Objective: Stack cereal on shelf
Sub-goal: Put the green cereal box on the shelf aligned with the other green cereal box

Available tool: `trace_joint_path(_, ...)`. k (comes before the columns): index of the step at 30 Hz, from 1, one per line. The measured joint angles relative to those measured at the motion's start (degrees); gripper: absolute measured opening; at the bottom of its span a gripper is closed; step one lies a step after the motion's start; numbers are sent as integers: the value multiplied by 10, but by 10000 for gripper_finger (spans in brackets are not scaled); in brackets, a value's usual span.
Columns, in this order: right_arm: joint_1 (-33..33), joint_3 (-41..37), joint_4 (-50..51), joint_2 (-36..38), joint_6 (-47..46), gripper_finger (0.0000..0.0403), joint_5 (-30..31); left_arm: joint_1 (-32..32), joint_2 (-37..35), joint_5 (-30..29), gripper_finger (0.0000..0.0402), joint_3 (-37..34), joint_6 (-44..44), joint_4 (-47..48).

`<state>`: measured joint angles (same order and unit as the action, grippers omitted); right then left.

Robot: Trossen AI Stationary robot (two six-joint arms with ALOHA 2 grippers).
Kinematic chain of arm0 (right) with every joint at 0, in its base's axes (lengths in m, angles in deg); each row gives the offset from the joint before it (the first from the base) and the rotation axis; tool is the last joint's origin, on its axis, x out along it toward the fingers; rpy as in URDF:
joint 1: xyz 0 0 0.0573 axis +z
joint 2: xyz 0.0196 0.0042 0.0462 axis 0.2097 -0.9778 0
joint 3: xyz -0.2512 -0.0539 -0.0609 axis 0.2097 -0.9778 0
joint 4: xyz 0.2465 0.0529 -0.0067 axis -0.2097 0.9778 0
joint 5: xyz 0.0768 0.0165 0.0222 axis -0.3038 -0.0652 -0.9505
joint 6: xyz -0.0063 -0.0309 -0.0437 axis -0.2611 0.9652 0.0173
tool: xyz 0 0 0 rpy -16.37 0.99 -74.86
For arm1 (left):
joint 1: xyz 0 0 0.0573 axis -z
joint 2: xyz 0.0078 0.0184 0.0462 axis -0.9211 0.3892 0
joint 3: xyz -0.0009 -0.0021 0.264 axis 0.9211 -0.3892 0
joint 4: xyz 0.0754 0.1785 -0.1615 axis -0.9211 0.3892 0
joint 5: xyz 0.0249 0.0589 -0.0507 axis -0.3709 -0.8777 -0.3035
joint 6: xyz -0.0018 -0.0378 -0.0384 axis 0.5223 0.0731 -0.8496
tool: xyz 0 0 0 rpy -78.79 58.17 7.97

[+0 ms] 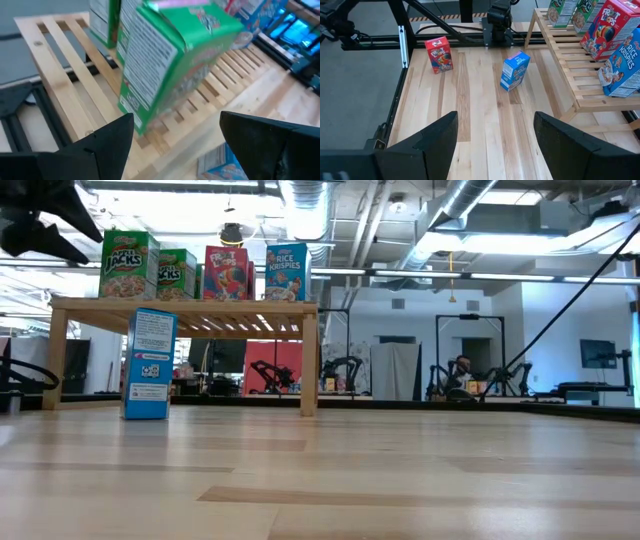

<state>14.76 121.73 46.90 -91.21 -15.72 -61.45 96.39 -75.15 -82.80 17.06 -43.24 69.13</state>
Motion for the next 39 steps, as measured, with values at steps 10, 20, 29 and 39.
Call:
trace_joint_path(10, 0, 0, 0, 0, 0, 286, 0, 0, 0, -72, 286, -38, 1, -7)
trace_joint_path(20, 0, 0, 0, 0, 1, 286, 0, 0, 0, -97, 286, -63, 33, -61)
trace_joint_path(29, 0, 0, 0, 0, 1, 286, 0, 0, 0, -125, 286, -64, 44, -97)
trace_joint_path(39, 0, 0, 0, 0, 1, 286, 0, 0, 0, -131, 286, -64, 50, -130)
